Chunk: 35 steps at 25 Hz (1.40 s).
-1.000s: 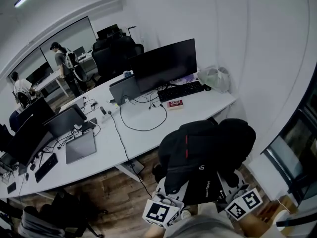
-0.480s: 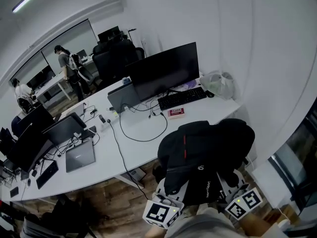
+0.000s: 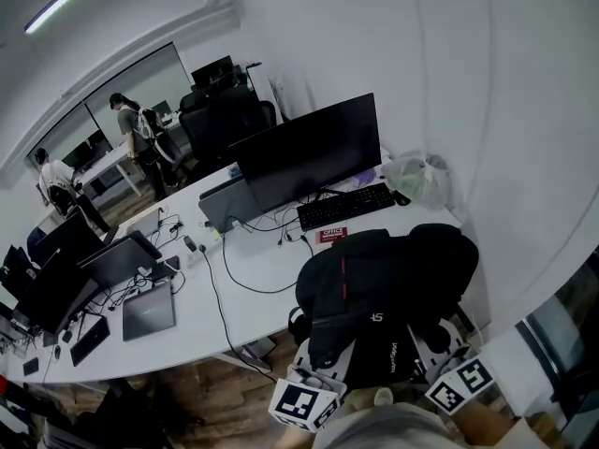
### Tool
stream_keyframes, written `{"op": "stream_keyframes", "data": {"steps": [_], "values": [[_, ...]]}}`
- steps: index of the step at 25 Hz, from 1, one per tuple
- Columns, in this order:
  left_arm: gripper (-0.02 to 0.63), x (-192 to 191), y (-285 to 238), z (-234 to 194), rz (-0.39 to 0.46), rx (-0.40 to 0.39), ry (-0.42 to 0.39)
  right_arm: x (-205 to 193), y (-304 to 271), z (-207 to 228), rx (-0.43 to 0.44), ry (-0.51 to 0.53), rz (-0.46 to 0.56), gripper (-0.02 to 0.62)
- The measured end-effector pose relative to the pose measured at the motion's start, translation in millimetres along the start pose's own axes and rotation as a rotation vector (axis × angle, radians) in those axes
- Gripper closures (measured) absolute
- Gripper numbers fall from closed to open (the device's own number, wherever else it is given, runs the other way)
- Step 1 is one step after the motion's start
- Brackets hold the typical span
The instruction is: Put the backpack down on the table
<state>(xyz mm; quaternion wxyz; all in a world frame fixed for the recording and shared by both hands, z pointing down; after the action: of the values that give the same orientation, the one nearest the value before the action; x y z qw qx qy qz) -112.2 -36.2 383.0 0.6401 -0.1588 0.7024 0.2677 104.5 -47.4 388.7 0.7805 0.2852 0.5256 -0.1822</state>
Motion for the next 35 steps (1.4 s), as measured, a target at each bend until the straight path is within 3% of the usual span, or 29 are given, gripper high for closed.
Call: {"op": "stream_keyframes", "data": {"steps": [7,16,35], "values": [[0.565,-5.8,-53.0,-6.7,0.01,0.014,-0.007,13.4,-25.1,49.1,0.026,0.002,-0.003,0.537],[0.565,-18.6,-109.1,-26.3,0.0,-0.003,-0.003,17.1,-55.4,95.9,-0.001,0.001,-0.013,0.537],[0.565,-54.3,-250.0,-156.5,0.027,-0.139,0.064,-1.9,-192.8,185.0,-0.142,0.089,0.01,0.537]]}}
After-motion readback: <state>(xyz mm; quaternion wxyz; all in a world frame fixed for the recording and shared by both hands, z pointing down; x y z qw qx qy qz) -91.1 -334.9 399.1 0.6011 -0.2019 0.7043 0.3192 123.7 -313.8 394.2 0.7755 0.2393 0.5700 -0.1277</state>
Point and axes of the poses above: the fingertips, and each gripper's own axes: y backward along the fingers, z to its right, x out of its top, the point moved 9 cm from there along y, backward along the fingers, and after that the axes turned 7 degrees about z, right-handed, at the moved point
